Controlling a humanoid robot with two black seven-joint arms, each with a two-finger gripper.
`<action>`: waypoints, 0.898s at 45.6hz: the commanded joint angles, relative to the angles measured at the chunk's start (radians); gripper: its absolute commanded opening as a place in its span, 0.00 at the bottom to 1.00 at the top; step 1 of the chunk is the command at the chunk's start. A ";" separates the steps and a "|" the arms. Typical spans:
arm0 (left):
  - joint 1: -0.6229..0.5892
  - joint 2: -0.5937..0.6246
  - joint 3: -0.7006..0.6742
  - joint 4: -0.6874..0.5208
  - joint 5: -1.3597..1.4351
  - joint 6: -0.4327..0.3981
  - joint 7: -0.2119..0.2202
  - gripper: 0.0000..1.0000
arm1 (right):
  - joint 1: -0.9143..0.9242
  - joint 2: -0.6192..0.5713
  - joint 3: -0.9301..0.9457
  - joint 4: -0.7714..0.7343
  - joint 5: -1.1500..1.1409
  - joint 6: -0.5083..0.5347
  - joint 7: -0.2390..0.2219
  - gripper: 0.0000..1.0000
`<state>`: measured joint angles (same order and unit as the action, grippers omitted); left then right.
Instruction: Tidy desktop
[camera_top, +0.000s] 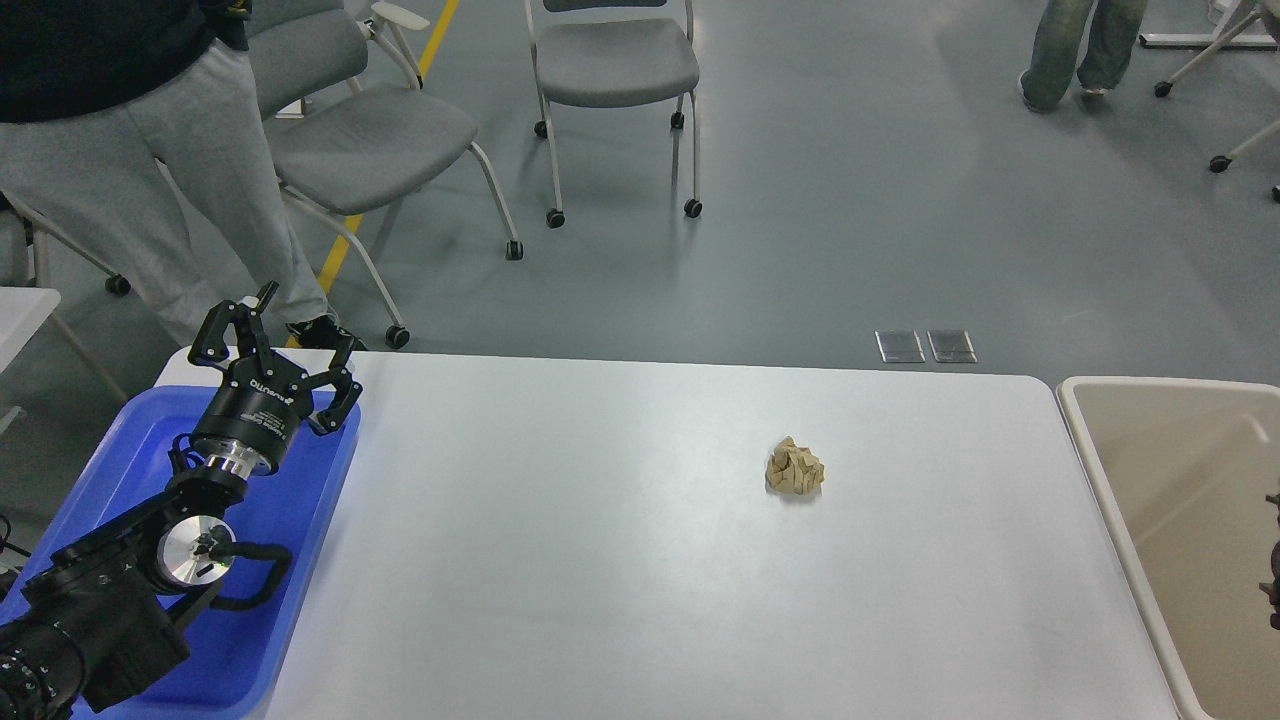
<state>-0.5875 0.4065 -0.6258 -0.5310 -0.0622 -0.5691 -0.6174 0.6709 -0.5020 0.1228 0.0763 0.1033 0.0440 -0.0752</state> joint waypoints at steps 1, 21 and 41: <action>0.000 0.000 0.000 0.000 0.001 0.000 -0.001 0.98 | 0.093 -0.151 0.086 0.193 0.006 0.114 0.025 1.00; 0.000 0.000 0.000 0.000 -0.001 0.000 -0.001 0.98 | 0.084 -0.310 0.523 0.732 -0.008 0.185 0.028 1.00; 0.000 0.000 0.000 0.000 -0.001 0.000 -0.001 0.98 | 0.009 -0.110 0.733 0.904 -0.001 0.309 0.028 1.00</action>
<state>-0.5875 0.4065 -0.6258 -0.5307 -0.0627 -0.5679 -0.6183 0.7097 -0.7066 0.7566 0.9130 0.1003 0.2603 -0.0480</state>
